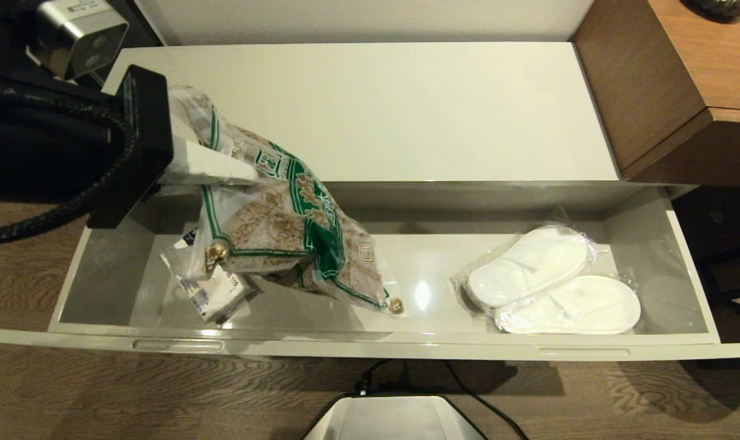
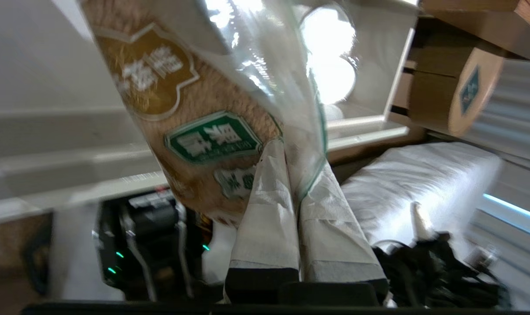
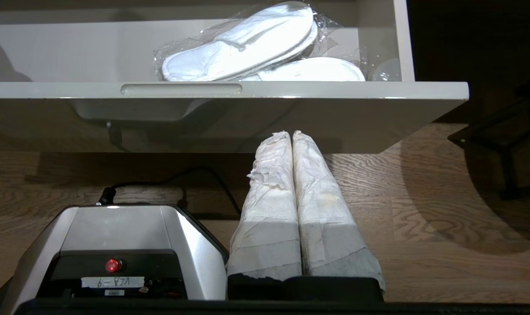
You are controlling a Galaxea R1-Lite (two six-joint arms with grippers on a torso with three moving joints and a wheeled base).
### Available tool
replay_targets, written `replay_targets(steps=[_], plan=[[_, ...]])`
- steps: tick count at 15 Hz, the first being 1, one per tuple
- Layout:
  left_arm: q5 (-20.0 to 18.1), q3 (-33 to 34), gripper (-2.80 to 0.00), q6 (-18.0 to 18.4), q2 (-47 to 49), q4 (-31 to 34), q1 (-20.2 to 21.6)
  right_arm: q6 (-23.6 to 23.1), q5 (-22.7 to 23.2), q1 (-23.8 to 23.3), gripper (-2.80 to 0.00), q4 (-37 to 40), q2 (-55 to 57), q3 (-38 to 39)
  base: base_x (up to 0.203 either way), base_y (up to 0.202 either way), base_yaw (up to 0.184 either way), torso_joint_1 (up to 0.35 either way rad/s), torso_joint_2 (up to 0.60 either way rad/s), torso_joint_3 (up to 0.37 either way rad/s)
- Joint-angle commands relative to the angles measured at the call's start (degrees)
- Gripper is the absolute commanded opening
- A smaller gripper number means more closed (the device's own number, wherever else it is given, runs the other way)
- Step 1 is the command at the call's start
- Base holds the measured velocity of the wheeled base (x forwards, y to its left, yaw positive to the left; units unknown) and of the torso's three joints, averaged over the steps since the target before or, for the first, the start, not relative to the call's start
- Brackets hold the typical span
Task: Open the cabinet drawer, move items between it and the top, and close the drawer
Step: Place the solid drinks on the table
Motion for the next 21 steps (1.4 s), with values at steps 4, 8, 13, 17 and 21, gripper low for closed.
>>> replay_targets(steps=[4,8,13,17,21], plan=[[6.9,-17.9,-2.8,13.6,20.9,-10.8,6.2,0.0,0.0,0.0,-2.8,0.0,-0.7,0.2,0.0,0.0,0.0,0.0,0.0,0.0],[10.1,-20.7,-2.8,17.1,27.6,-22.4,9.8,0.0,0.0,0.0,-2.8,0.0,-0.7,0.2,0.0,0.0,0.0,0.0,0.0,0.0],[16.2,-20.7,-2.8,18.8,37.2,-26.3,12.8,0.0,0.0,0.0,-2.8,0.0,-0.7,0.2,0.0,0.0,0.0,0.0,0.0,0.0],[18.5,-20.5,-2.8,18.9,41.3,-26.1,13.2,0.0,0.0,0.0,-2.8,0.0,-0.7,0.2,0.0,0.0,0.0,0.0,0.0,0.0],[18.5,-20.5,-2.8,19.0,41.5,-25.9,12.8,0.0,0.0,0.0,-2.8,0.0,-0.7,0.2,0.0,0.0,0.0,0.0,0.0,0.0]])
